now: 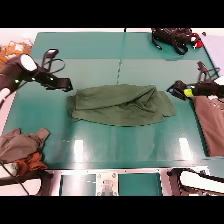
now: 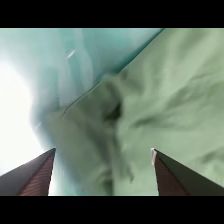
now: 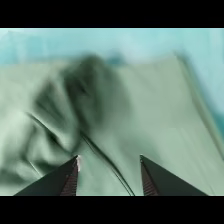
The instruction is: Fold the shirts.
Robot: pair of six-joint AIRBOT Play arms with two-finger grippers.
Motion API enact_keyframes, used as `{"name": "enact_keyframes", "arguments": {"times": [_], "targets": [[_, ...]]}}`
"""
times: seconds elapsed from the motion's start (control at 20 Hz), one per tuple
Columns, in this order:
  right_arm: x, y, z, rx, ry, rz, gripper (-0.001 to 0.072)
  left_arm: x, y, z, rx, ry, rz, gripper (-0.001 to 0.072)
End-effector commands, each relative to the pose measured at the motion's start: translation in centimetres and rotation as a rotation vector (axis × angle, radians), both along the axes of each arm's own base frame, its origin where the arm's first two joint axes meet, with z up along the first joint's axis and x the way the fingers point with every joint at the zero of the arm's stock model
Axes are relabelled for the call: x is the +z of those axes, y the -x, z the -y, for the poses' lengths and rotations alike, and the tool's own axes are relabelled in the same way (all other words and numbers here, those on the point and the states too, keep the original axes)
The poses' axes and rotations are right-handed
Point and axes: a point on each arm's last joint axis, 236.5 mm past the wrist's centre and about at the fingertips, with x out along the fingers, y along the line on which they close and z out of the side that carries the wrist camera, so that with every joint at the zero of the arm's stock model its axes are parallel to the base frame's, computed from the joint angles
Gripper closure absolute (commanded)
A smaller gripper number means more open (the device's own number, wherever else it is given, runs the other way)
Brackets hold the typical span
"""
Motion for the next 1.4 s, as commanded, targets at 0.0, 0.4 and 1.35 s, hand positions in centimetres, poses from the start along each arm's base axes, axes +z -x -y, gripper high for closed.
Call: {"name": "enact_keyframes", "arguments": {"times": [0.0,0.4,1.35], "targets": [[-1.5,6.1,2.1,-0.094,-0.023,-0.154,0.0260,-0.1,2.0,-3.5,0.039,-0.008,-0.115,0.0038],[-10.1,10.5,-4.9,-0.081,-0.079,-0.277,0.0312,-0.7,1.1,-3.0,0.069,0.042,-0.092,0.0038],[21.4,-10.9,-5.7,0.003,-0.137,0.524,0.0691,-2.4,3.3,-2.8,0.059,0.045,-0.181,0.0038]]}}
